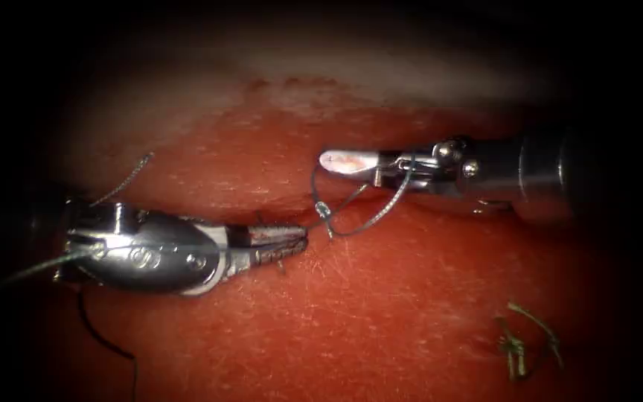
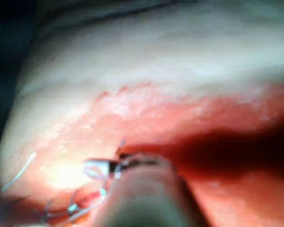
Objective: Wound Closure
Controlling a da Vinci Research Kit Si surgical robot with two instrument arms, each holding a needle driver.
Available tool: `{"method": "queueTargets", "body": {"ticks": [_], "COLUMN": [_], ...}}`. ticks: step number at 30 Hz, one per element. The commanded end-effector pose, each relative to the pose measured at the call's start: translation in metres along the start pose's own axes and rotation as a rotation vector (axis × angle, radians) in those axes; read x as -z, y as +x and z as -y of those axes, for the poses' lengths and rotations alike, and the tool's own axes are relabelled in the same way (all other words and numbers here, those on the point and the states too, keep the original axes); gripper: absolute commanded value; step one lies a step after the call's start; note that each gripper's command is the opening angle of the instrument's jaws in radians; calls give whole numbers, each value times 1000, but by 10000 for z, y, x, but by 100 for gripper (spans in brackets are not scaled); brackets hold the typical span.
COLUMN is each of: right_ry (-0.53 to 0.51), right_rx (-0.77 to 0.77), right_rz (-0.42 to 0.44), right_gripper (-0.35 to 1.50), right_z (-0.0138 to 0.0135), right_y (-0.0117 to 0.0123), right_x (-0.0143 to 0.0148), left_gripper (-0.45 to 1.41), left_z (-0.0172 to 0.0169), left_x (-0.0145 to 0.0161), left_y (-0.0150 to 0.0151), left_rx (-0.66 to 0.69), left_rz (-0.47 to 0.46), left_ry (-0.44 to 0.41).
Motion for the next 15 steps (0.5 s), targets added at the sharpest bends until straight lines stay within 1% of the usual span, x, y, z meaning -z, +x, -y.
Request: {"method": "queueTargets", "body": {"ticks": [1,9,15], "right_ry": [2,-2,-14], "right_rx": [-14,-94,-132], "right_rz": [1,0,-2], "right_gripper": [69,68,69], "right_z": [-5,-14,-31], "right_y": [0,9,10], "right_x": [-12,-25,-35], "left_gripper": [-35,-35,-35], "left_z": [-7,-8,-7], "left_x": [-6,-6,-5], "left_y": [-4,-6,-6], "left_rx": [2,0,-1], "left_rz": [0,3,5], "left_ry": [-2,-2,-4]}}
